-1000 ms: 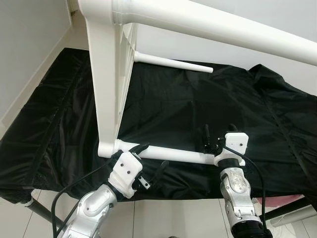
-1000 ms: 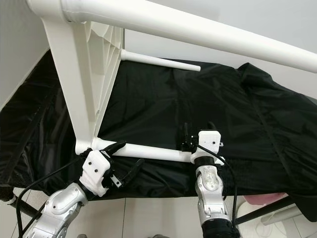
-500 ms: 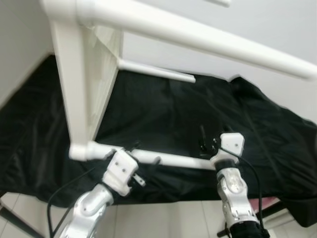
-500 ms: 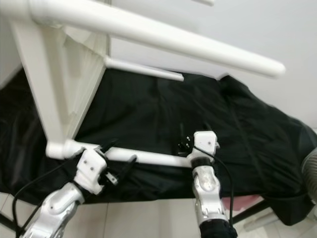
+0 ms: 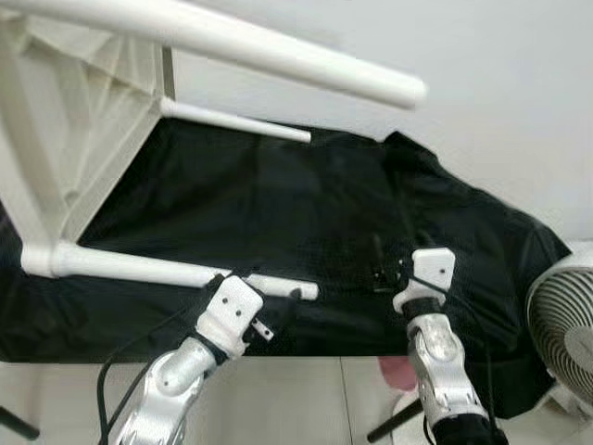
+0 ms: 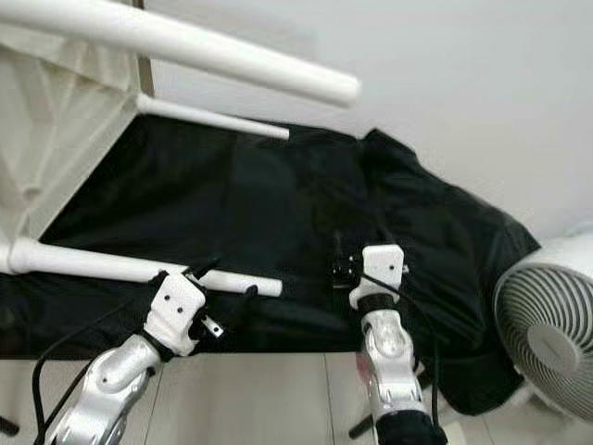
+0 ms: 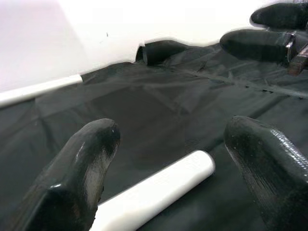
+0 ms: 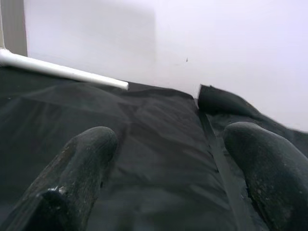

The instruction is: Building children table

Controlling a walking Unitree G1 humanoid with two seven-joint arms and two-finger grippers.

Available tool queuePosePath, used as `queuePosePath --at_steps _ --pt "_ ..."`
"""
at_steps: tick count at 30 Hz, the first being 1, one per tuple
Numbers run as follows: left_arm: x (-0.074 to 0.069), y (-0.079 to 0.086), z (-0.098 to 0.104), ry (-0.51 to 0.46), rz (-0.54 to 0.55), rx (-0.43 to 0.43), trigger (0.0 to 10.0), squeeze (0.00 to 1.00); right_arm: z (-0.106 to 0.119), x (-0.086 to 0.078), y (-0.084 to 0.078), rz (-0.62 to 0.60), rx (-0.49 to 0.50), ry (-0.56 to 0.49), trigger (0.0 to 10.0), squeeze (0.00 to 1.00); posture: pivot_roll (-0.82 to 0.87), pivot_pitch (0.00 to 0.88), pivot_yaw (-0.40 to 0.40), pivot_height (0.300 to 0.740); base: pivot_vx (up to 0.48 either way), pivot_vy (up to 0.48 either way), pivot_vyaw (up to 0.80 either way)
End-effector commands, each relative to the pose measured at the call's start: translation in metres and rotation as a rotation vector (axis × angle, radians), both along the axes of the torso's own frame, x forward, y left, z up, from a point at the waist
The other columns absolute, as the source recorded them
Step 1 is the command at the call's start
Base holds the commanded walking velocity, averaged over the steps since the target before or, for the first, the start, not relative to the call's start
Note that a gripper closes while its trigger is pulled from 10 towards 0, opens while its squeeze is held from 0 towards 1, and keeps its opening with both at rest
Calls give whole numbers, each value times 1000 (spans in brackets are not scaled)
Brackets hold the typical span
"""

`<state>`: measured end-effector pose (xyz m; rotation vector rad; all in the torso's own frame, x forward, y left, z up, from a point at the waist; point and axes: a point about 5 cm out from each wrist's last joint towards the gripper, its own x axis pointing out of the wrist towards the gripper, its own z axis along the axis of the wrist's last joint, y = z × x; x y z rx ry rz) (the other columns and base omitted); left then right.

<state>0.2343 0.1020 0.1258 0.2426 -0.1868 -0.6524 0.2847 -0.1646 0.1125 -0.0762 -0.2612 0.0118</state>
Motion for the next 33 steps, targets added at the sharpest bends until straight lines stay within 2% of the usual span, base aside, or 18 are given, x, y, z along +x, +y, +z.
queuePosePath --at_steps 1,7,12,13,15,29,33 --pt "7 6 -2 3 140 -13 10000 0 -1 0 -3 -6 8 5 10000 0 76 19 -116 740 0 0 0" --pt "18 12 1 18 193 -3 10000 0 1 1 -2 -7 18 -4 10000 0 68 22 -82 740 0 0 0" --pt "25 13 2 27 198 3 10000 0 2 0 -1 -9 18 -11 10000 0 60 23 -53 740 0 0 0" --pt "29 12 4 25 183 15 10000 0 3 0 0 -10 16 -20 10000 0 45 22 -17 740 0 0 0" --pt "32 12 4 23 170 24 10000 0 4 1 0 -16 16 -27 10000 0 34 22 -2 740 0 0 0" --pt "46 10 5 41 159 16 10000 0 6 0 -5 -64 24 -42 10000 0 -5 17 10 740 0 0 0" --pt "46 10 5 43 161 14 10000 0 6 0 -5 -66 24 -43 10000 0 -5 17 10 740 0 0 0"
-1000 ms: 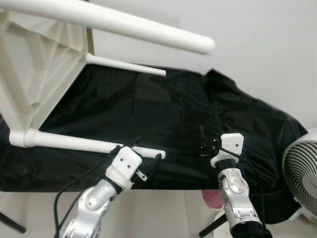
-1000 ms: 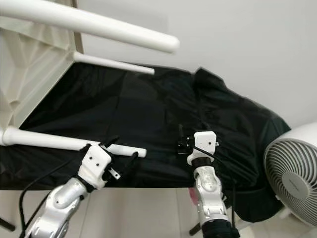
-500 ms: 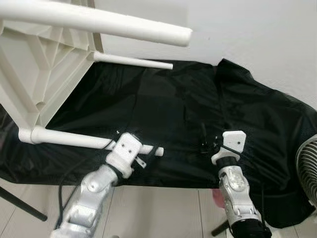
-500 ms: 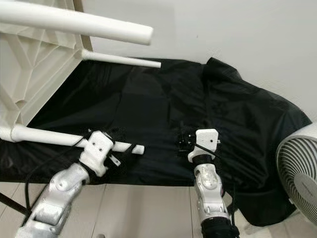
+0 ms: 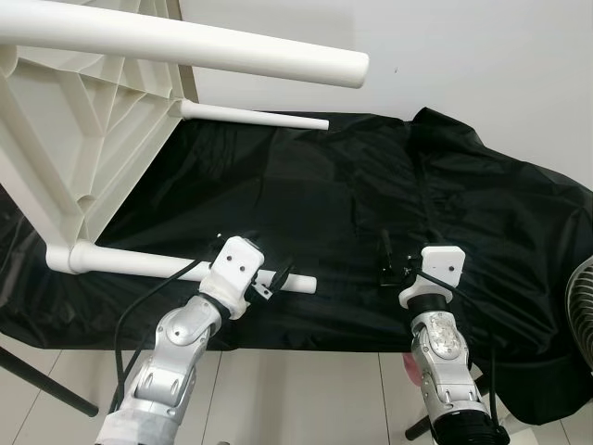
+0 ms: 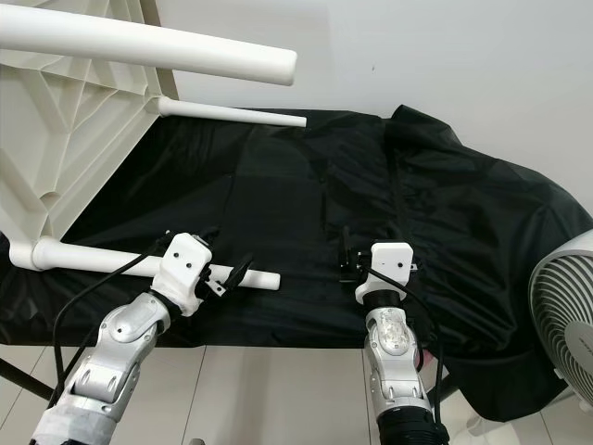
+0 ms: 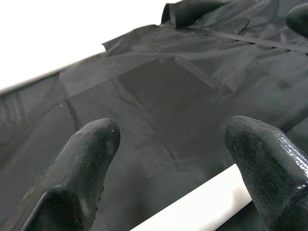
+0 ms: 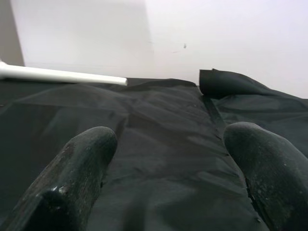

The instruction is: Building children table

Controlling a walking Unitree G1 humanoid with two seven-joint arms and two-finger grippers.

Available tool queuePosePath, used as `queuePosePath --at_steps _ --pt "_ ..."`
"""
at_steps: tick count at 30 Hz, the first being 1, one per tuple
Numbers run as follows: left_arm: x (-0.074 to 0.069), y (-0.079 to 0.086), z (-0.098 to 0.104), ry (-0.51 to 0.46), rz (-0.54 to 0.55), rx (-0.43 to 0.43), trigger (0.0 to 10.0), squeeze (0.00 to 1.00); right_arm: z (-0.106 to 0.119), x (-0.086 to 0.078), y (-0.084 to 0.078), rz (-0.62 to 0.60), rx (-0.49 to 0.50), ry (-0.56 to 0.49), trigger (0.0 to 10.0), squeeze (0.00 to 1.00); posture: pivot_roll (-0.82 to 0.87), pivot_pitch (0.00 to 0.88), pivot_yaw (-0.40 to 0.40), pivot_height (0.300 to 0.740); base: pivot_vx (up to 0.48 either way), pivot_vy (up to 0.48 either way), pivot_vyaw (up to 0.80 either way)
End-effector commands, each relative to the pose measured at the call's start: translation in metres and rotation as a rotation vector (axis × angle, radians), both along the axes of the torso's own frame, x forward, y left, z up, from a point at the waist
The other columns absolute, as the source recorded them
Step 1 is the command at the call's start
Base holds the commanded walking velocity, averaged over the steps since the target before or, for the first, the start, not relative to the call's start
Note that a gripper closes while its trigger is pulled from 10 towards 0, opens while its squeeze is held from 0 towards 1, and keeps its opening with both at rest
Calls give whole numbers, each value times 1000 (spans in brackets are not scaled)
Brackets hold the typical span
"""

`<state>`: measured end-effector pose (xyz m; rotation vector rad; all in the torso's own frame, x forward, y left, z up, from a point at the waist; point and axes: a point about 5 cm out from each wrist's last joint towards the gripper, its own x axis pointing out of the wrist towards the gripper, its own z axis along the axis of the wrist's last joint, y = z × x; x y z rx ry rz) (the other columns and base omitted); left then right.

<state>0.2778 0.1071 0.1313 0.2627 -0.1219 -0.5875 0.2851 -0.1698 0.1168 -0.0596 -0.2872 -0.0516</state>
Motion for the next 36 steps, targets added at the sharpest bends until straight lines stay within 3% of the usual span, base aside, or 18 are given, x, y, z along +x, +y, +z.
queuePosePath --at_steps 1,12,23,36 --pt "3 5 -3 7 100 -24 10000 0 2 -1 -1 -17 2 -13 10000 0 -3 19 -8 740 0 0 0" --pt "4 13 -6 29 204 -88 10000 0 2 -1 -5 -49 16 -7 10000 0 10 21 -28 740 0 0 0" --pt "9 30 0 3 299 -103 10000 0 3 2 -2 -33 14 -1 10000 0 27 26 -48 740 0 347 0" --pt "7 32 2 -11 296 -102 10000 0 0 0 2 -23 15 10 10000 0 29 20 -51 740 0 335 0"
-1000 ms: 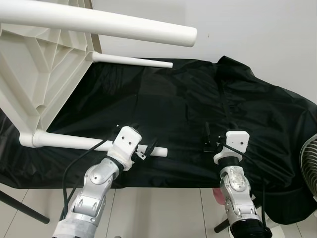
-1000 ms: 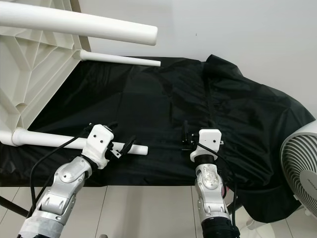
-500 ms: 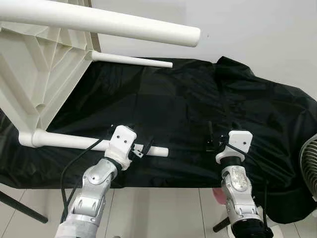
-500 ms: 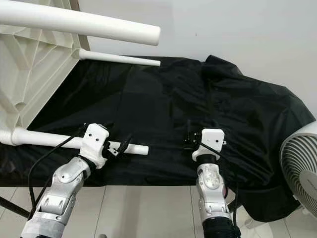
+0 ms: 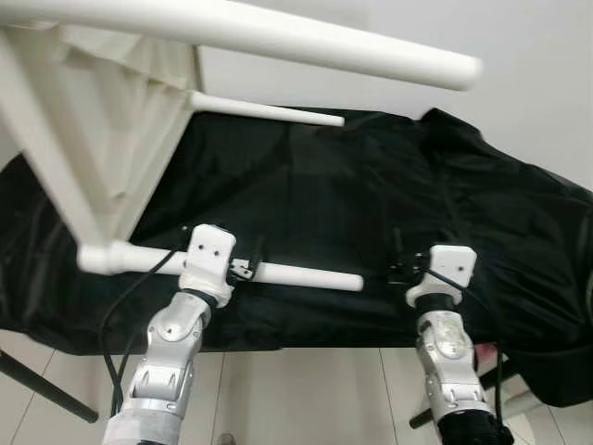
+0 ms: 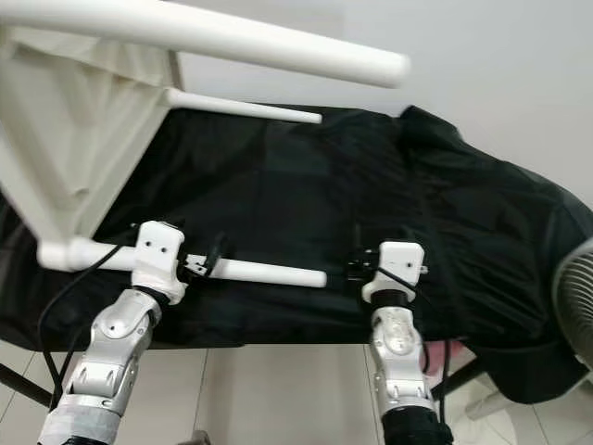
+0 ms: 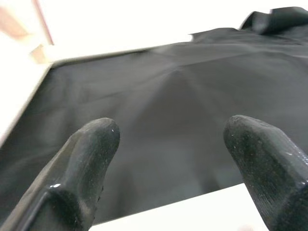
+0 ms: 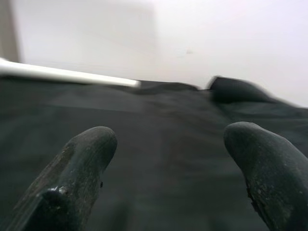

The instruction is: Building children table

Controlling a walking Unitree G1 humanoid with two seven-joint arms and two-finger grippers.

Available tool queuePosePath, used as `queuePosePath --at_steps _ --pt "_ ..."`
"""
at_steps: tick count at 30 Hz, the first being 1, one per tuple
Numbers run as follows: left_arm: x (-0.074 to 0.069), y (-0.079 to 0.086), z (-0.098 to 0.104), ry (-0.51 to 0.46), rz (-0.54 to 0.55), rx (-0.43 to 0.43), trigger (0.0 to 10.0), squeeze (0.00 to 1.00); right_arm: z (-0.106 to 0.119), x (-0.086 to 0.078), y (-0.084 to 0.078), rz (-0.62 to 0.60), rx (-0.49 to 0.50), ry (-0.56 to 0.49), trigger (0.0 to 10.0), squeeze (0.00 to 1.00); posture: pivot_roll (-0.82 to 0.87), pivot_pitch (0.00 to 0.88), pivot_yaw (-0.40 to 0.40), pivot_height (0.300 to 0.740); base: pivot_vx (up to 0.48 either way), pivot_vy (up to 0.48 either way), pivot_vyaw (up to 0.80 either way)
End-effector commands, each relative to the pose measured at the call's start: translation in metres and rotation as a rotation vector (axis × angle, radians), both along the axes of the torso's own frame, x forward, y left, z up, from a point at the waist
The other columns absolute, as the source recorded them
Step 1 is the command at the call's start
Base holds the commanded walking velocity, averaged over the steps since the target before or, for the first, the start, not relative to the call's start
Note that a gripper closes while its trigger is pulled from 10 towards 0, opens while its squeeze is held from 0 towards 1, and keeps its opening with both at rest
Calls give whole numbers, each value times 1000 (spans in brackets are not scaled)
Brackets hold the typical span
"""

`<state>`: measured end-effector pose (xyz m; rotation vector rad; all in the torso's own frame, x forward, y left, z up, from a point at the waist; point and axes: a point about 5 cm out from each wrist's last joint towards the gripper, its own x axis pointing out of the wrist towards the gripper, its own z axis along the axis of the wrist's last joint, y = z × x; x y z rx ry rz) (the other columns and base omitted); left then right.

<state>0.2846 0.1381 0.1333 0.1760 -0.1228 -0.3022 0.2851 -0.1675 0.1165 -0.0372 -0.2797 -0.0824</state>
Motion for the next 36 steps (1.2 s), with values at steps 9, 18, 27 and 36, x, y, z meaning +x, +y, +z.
queuePosePath --at_steps 9,18,27,36 --pt "0 2 0 -18 31 52 10000 0 -1 0 1 12 -14 7 10000 0 34 9 -52 740 0 0 0" --pt "-6 -6 -2 -19 -15 87 10000 0 -3 -1 2 16 -22 10 10000 0 39 4 -57 740 0 0 0" --pt "-33 -13 -4 22 -184 89 10000 0 -1 -13 1 -3 -95 -13 10000 0 51 18 -65 740 0 0 0" --pt "-54 -14 -7 75 -269 102 10000 0 9 -23 -8 -44 -148 -82 10000 0 59 28 -66 740 0 0 0"
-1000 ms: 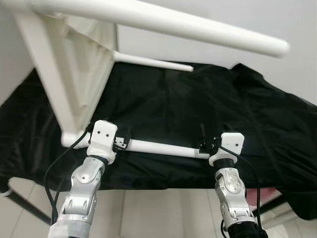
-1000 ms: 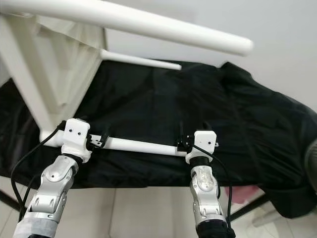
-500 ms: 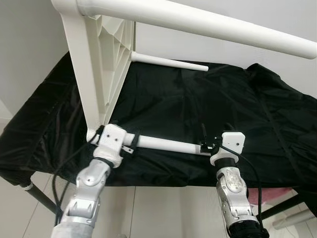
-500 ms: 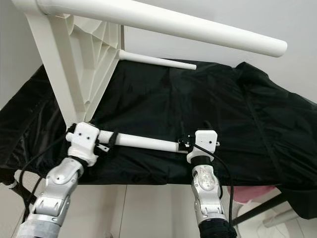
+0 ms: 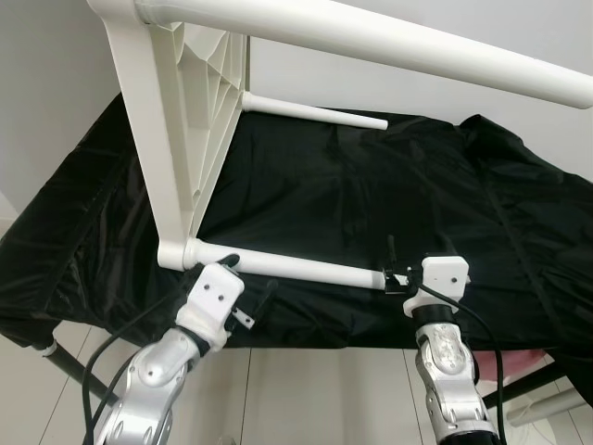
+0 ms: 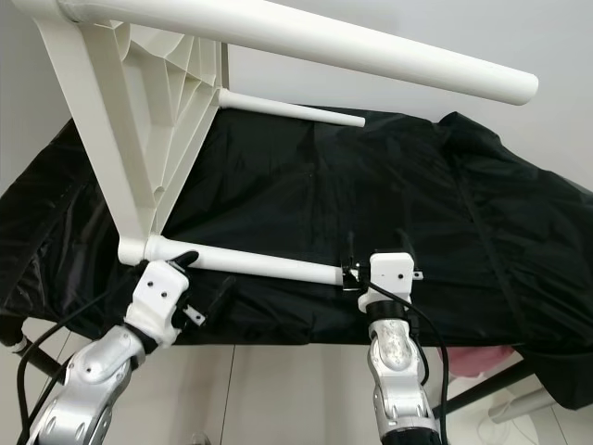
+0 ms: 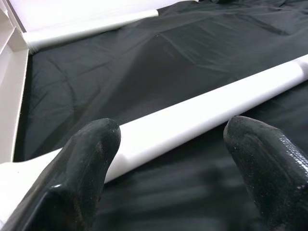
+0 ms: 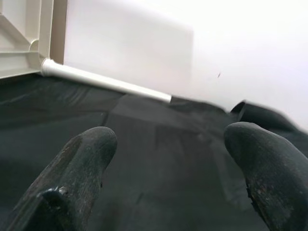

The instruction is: Building children table

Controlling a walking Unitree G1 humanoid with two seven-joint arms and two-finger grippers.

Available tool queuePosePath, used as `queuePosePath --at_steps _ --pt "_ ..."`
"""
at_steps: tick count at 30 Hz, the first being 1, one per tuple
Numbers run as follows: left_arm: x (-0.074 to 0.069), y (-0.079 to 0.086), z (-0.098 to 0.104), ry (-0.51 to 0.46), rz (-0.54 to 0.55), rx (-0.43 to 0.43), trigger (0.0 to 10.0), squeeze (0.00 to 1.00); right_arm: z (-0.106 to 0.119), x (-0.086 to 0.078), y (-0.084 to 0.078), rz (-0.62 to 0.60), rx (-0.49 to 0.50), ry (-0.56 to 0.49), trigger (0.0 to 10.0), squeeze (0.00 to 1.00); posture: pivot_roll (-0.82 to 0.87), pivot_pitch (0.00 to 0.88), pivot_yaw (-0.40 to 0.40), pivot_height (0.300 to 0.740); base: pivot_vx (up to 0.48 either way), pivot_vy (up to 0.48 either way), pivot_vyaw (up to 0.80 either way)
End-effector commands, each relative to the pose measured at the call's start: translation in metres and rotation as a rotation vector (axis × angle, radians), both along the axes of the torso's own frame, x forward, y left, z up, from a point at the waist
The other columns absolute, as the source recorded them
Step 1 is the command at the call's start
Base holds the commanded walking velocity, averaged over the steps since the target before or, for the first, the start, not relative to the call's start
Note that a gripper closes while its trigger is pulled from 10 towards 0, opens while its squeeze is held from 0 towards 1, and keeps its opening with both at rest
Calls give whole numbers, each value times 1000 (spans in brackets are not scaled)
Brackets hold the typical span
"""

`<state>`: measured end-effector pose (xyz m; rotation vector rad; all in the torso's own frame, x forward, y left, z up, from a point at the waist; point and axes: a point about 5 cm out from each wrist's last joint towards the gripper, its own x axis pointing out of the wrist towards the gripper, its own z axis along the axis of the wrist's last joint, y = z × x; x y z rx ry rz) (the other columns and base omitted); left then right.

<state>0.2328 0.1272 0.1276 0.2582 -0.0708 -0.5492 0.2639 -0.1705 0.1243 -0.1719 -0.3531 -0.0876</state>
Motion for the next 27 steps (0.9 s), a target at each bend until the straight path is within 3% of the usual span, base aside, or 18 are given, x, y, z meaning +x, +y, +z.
queuePosePath --at_steps 1,7,8,9,15,18,19,21,22,27 --pt "-4 -3 -2 25 -30 -1 10000 0 3 -4 -5 -26 -25 -28 10000 0 59 28 -66 740 0 0 0" --pt "-5 2 -7 53 24 -14 10000 0 4 -12 -5 -39 -23 -36 10000 0 56 30 -68 740 0 0 0" --pt "-4 5 -7 57 50 -37 10000 1000 3 -14 -3 -30 4 -33 10000 0 54 30 -69 740 0 0 0" --pt "-2 6 -7 56 60 -52 10000 1000 3 -16 -1 -15 32 -34 10000 1000 53 29 -67 740 0 0 0" --pt "-1 6 -1 31 58 -70 10000 1000 7 -18 5 30 67 -48 10000 1000 52 26 -64 740 0 0 0" --pt "2 8 1 -10 109 -62 10000 1000 3 -17 8 58 96 -17 10000 1000 49 23 -60 740 0 0 0" --pt "4 8 0 -30 145 -76 10000 0 -1 -17 11 86 115 10 10000 75 51 23 -58 740 0 0 0" --pt "4 8 0 -30 145 -76 10000 0 -1 -17 11 86 115 10 10000 75 51 23 -58 740 0 0 0" --pt "9 7 -2 -44 204 -120 10000 0 -9 -18 19 136 136 51 10000 0 50 23 -62 740 0 0 0" --pt "15 2 -4 -42 253 -168 10000 0 -18 -15 22 153 170 101 10000 0 50 23 -68 740 0 0 0"
